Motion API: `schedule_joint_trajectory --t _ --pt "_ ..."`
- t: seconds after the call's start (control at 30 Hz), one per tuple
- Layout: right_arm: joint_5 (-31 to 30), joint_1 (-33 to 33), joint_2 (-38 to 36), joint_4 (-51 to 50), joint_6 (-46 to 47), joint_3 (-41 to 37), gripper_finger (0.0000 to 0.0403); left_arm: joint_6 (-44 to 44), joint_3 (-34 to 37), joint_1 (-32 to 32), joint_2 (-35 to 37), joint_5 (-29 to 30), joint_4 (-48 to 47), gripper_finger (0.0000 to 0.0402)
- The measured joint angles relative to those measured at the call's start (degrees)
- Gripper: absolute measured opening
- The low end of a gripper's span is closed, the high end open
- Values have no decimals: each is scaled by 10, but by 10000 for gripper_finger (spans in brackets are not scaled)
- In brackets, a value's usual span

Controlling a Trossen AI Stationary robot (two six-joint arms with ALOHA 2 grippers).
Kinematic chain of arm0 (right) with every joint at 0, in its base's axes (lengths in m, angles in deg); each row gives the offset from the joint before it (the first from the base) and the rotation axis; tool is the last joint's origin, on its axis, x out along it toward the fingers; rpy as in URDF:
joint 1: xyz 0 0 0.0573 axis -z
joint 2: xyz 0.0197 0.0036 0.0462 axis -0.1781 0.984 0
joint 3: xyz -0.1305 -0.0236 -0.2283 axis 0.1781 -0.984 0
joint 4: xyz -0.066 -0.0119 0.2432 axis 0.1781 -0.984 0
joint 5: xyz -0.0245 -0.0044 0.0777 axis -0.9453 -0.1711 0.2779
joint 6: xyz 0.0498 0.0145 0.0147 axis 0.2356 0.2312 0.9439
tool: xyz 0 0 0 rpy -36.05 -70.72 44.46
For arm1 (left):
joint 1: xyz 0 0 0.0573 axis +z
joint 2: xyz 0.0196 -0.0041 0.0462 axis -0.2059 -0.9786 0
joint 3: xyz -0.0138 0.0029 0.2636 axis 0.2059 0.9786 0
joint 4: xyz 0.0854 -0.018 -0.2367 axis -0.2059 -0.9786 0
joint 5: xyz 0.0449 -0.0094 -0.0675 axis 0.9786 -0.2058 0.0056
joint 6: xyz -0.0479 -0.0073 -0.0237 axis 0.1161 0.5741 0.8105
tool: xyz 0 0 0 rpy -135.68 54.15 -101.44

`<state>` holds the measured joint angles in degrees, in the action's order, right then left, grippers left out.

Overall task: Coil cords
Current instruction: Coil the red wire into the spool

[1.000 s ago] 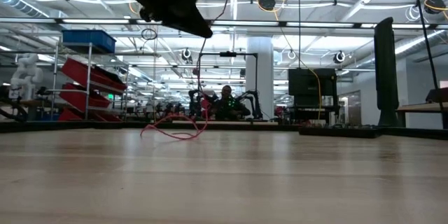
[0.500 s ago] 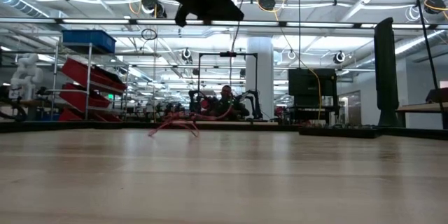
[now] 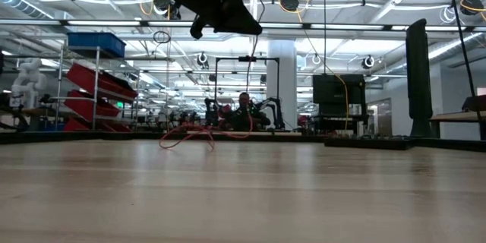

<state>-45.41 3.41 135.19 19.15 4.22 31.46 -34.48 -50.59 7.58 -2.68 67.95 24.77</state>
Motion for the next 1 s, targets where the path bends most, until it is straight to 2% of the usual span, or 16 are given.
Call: schedule_joint_trajectory --t 0.27,0.43,0.6,0.73,0.9,1.0 --pt "6 0 -2 -3 3 0 0 18 0 4 0 -13 27 0" --pt "-5 0 -2 -10 4 0 0 26 0 3 0 -69 74 0" --pt "-46 0 6 -35 1 0 0 29 0 -4 0 -127 117 0" --pt "-47 6 11 -49 -3 0 0 27 -1 -14 0 -171 145 0" --pt "-42 9 11 -78 -22 0 0 -1 -16 -33 7 -188 142 0" --pt "-37 8 11 -96 -29 0 0 -19 -17 -39 35 -188 131 0"
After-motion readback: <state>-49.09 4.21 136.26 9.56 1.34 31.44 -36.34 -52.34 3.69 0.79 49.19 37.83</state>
